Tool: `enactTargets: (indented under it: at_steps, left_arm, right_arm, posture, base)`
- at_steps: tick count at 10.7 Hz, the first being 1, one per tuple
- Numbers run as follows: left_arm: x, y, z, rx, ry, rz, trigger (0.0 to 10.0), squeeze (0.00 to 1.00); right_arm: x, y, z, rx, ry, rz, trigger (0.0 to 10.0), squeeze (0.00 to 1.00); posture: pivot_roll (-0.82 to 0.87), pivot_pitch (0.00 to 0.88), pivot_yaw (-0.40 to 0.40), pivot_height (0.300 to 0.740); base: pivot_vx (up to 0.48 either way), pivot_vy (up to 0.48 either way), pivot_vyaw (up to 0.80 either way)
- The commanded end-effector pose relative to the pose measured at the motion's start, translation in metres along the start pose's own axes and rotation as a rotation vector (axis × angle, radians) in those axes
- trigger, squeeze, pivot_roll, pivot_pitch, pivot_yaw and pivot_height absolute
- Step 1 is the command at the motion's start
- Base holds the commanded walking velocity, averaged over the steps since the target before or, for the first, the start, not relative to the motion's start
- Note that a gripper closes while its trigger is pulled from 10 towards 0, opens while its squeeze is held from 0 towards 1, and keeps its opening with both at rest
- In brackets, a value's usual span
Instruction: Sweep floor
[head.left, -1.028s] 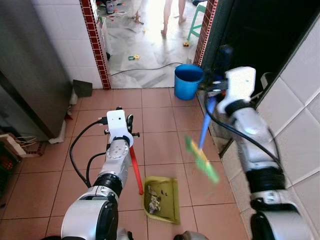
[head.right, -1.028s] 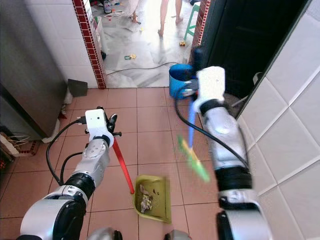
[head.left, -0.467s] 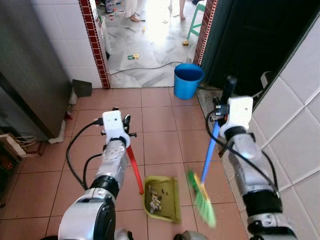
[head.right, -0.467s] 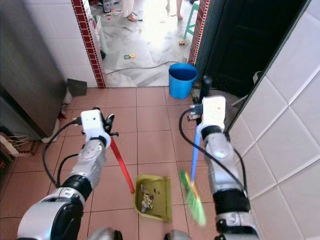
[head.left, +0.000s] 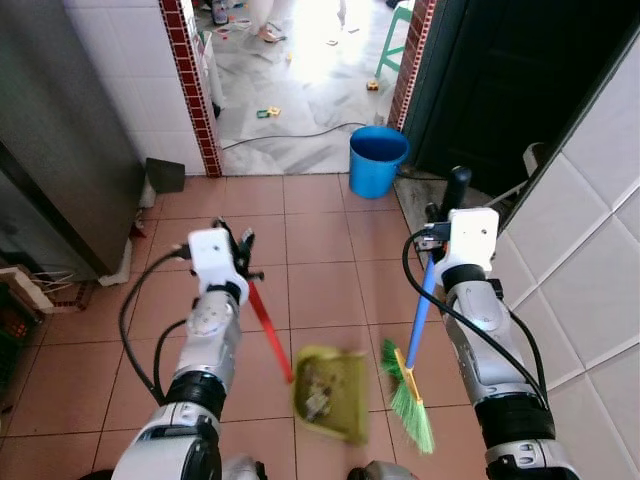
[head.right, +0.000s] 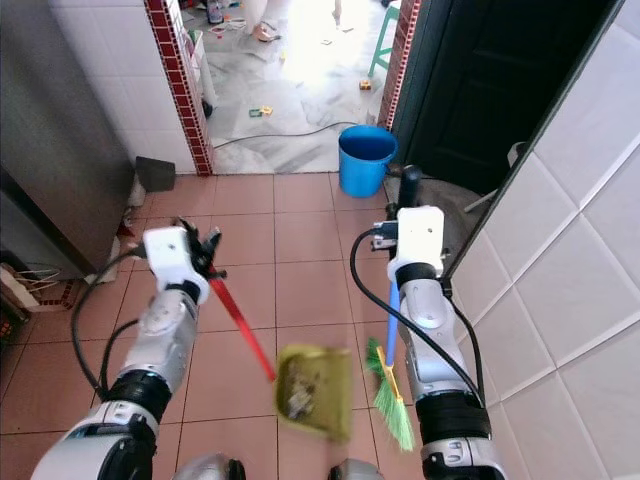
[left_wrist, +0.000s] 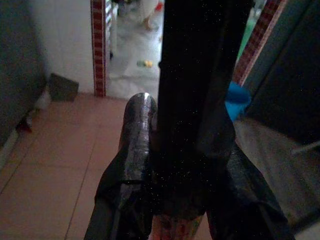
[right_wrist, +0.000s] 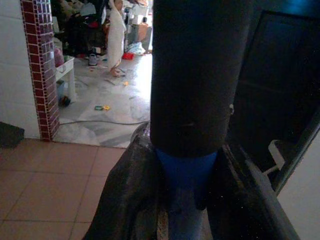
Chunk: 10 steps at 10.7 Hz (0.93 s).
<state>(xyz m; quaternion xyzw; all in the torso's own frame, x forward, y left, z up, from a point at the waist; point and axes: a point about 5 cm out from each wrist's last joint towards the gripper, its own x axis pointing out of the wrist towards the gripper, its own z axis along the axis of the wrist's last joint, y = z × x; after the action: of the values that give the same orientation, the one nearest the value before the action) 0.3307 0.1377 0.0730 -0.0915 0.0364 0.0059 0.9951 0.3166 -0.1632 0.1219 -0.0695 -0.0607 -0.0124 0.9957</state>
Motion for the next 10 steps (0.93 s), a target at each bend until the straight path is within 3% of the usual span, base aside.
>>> enactTargets:
  at_steps: [1,4,10]
  left_arm:
    - [0.006,-0.004,0.026,-0.026,-0.111,-0.03,10.0,0.0]
    - [0.008,0.004,0.042,-0.035,-0.139,-0.027,10.0,0.0]
    - [0.006,0.008,0.057,-0.066,-0.167,-0.019,10.0,0.0]
  right_arm:
    - [0.006,-0.007,0.013,-0.02,-0.062,-0.019,10.0,0.0]
    - [0.009,-0.017,0.008,-0.075,-0.048,-0.07,10.0,0.0]
    - [0.007,-0.018,0.004,-0.08,-0.052,-0.08,10.0,0.0]
  posture:
    - [-0.06,0.0,0.016,0.74]
    - [-0.05,0.0,0.012,0.74]
    - [-0.05,0.0,0.008,0.74]
  base:
    - [0.0,0.0,0.0]
    - [0.274,0.0,0.0]
    - [0.325,0.0,0.0]
